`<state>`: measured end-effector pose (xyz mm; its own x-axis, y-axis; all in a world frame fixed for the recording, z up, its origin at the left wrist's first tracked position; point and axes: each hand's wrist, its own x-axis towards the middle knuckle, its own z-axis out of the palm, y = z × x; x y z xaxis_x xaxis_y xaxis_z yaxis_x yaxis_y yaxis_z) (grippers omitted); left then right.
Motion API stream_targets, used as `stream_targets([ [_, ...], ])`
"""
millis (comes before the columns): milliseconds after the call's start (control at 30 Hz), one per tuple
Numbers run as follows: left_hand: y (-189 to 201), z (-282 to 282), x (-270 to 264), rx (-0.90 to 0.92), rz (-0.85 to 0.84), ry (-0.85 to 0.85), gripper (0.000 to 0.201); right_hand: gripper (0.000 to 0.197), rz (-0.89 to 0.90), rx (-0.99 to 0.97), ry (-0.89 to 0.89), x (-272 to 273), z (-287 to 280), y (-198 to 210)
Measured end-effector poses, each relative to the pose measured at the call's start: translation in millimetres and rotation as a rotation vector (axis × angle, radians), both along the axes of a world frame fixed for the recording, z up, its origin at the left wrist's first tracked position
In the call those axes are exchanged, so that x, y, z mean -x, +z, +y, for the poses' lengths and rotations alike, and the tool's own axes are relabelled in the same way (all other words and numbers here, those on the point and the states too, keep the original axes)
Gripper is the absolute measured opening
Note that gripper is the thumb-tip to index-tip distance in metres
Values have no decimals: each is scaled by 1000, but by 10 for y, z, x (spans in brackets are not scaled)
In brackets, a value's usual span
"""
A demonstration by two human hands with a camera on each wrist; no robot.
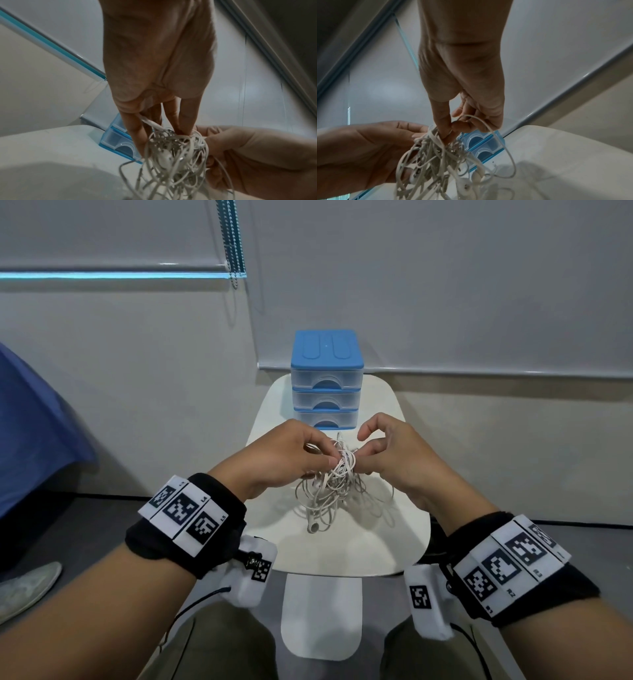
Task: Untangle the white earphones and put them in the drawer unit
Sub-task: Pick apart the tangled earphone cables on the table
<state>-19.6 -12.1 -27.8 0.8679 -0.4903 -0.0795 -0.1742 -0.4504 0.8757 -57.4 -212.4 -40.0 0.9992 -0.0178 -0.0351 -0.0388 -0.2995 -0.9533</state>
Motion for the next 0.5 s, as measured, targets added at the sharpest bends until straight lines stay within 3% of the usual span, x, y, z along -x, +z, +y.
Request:
stream_targets([
  [500, 83, -66, 55, -66, 87, 12, 9, 38, -117, 69, 113, 38, -11, -24],
])
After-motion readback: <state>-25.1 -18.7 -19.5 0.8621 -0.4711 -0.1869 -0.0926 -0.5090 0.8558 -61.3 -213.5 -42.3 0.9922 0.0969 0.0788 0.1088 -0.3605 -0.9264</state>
